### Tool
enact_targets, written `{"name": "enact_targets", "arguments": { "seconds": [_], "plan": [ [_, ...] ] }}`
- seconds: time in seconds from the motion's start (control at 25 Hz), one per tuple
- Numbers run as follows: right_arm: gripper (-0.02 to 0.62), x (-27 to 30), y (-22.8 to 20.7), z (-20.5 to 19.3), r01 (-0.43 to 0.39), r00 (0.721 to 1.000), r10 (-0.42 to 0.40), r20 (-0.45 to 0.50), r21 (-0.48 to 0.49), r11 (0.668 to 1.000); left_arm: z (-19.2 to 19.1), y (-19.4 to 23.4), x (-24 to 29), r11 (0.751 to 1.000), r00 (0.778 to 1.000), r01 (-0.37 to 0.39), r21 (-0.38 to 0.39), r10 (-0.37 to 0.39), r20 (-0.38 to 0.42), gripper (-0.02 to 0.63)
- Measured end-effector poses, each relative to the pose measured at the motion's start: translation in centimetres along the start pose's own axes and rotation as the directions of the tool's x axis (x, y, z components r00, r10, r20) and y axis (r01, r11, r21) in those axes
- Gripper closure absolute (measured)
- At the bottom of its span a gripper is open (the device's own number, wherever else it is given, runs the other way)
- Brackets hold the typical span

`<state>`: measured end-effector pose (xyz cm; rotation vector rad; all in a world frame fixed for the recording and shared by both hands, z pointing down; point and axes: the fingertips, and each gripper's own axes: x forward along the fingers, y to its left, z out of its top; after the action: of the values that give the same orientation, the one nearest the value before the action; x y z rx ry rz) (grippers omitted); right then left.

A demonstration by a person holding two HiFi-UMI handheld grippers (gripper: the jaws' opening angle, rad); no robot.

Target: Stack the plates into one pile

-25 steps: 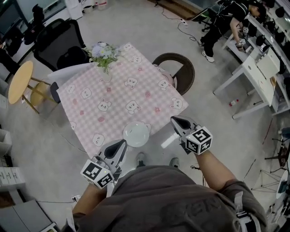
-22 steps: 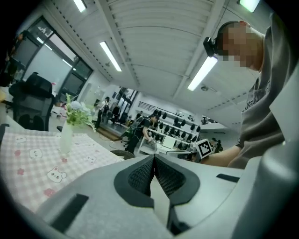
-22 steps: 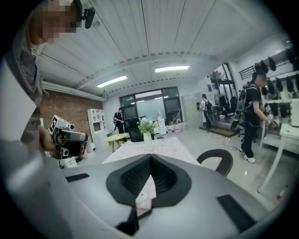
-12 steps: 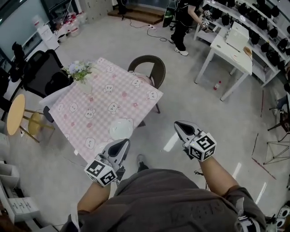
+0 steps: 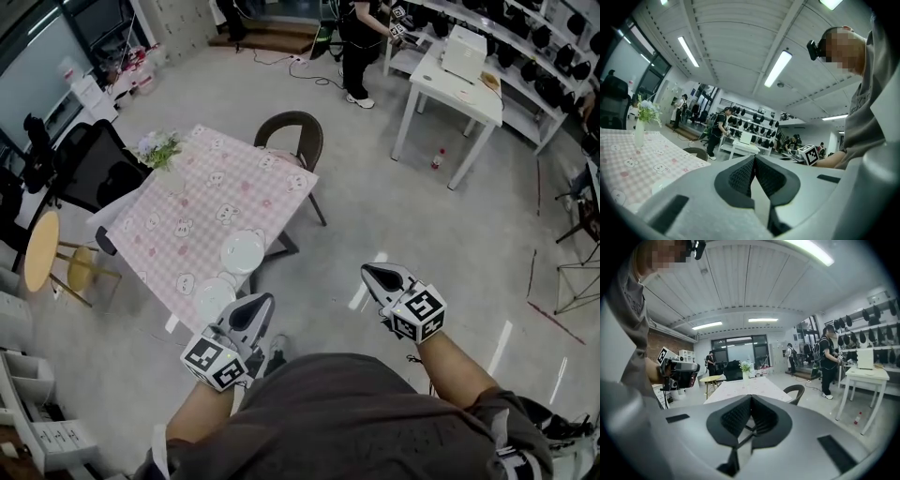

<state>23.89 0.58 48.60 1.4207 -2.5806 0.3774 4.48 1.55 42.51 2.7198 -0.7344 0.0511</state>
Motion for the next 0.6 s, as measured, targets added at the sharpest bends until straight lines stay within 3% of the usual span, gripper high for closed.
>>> {"name": "enact_targets", "arguments": {
  "seconds": [0.2, 0.36, 0.52, 0.56, 0.6],
  "plan": [
    [0.603, 2.7, 3.1, 0.3, -0.011, 1.0, 0.011, -0.004, -0.017, 1.0, 0.9, 3.3, -3.4, 0.999, 0.999, -0.033, -0.006, 0.033, 0.043, 0.6],
    [0.601, 6.7, 5.4, 0.4, -0.02, 1.0, 0.02, -0.009, 0.048, 0.999, 1.1, 7.4, -6.4, 0.999, 0.998, -0.047, -0.001, 0.047, 0.037, 0.601],
    [0.601, 11.8, 8.5, -2.0, -0.082, 0.985, 0.114, -0.129, 0.228, 0.97, 1.5, 11.2, -9.5, 0.998, 0.997, -0.066, -0.006, 0.067, 0.044, 0.6],
    [0.585, 13.2, 9.3, -3.0, -0.099, 0.974, 0.154, -0.165, 0.297, 0.95, 1.4, 12.0, -10.3, 0.997, 0.996, -0.075, -0.017, 0.076, 0.045, 0.601],
    [0.52, 14.5, 10.2, -4.0, -0.115, 0.961, 0.197, -0.194, 0.369, 0.922, 1.3, 12.9, -11.0, 0.996, 0.995, -0.085, -0.025, 0.086, 0.045, 0.6]
  ]
}}
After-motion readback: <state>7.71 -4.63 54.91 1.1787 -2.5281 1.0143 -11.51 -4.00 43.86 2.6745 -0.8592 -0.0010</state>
